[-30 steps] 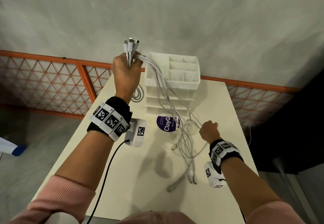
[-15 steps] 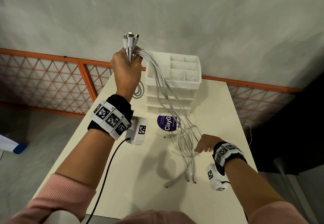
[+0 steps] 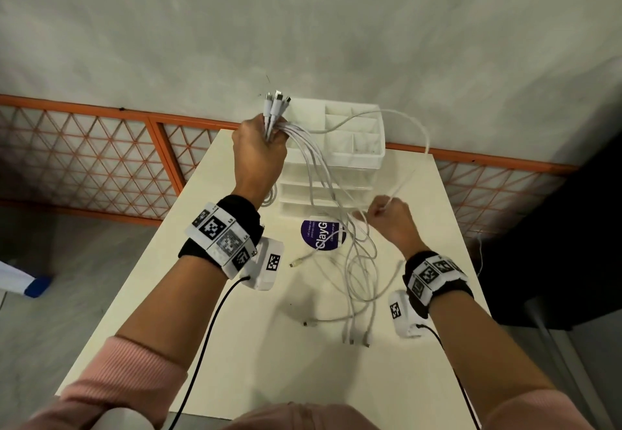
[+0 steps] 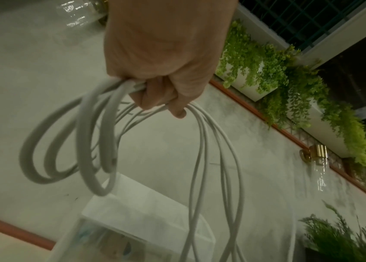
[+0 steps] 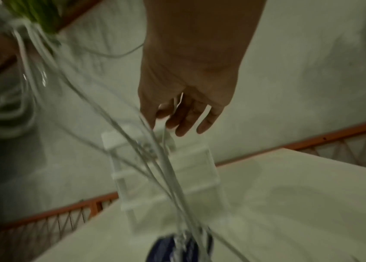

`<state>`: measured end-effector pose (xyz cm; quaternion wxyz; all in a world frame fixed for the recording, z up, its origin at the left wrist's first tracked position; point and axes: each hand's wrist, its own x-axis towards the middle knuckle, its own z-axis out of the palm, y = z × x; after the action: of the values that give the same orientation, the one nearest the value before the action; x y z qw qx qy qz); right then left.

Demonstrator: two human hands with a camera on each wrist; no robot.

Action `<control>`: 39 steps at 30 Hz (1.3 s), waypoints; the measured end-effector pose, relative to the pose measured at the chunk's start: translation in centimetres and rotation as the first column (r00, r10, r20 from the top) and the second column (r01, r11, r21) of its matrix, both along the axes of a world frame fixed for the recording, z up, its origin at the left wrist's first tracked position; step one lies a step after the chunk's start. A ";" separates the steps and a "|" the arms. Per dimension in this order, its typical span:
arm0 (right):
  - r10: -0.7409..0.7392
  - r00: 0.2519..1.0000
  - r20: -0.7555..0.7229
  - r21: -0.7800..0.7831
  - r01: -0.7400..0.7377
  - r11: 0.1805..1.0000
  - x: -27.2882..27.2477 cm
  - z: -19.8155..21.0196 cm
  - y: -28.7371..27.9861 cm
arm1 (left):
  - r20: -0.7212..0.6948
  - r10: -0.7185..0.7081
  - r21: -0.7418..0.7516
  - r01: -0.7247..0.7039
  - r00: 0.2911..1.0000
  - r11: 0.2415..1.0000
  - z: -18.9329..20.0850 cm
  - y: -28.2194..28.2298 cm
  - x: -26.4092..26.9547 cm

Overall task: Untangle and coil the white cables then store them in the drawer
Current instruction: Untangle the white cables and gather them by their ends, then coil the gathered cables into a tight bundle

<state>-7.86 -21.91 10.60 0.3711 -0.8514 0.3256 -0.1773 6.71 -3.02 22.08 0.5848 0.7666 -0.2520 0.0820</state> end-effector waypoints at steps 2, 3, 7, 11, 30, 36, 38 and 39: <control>-0.025 0.982 0.189 0.040 0.018 0.999 0.7 2.5 -0.1 | -0.007 0.016 0.059 -0.016 1.000 0.998 -0.7 0.0 -0.1; -0.031 0.970 0.242 0.040 0.022 0.999 1.0 3.8 -0.1 | -0.020 0.024 0.080 -0.022 1.000 0.997 -0.9 0.0 -0.1; -0.048 0.961 0.273 -0.089 0.074 0.993 1.5 6.1 -0.1 | -0.049 0.047 0.126 -0.041 0.998 0.991 -1.6 0.3 0.4; -0.132 0.985 -0.114 -0.256 0.100 0.962 0.7 4.9 0.1 | -0.038 0.089 0.105 -0.085 0.995 0.991 -1.1 1.1 0.9; -0.068 0.973 0.223 -0.196 0.113 0.974 2.0 6.2 1.5 | -0.144 -0.422 0.290 0.446 0.895 0.847 -1.9 1.1 -1.4; 0.394 0.871 0.294 0.320 -0.478 0.818 4.2 9.3 8.0 | -0.383 -0.637 -0.333 0.544 0.669 0.771 0.3 0.7 -2.5; 0.525 0.803 0.284 0.439 -0.595 0.673 4.3 8.4 10.2 | -0.372 -0.657 -0.447 0.494 0.656 0.746 0.6 0.6 -2.1; 0.569 0.769 0.293 0.485 -0.632 0.604 4.3 7.7 11.1 | -0.357 -0.647 -0.471 0.468 0.674 0.748 0.6 0.7 -1.8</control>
<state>-3.54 -10.85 18.30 0.6573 -0.7526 0.0368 0.0152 4.92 -2.35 22.64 0.7484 0.5307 -0.2991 -0.2623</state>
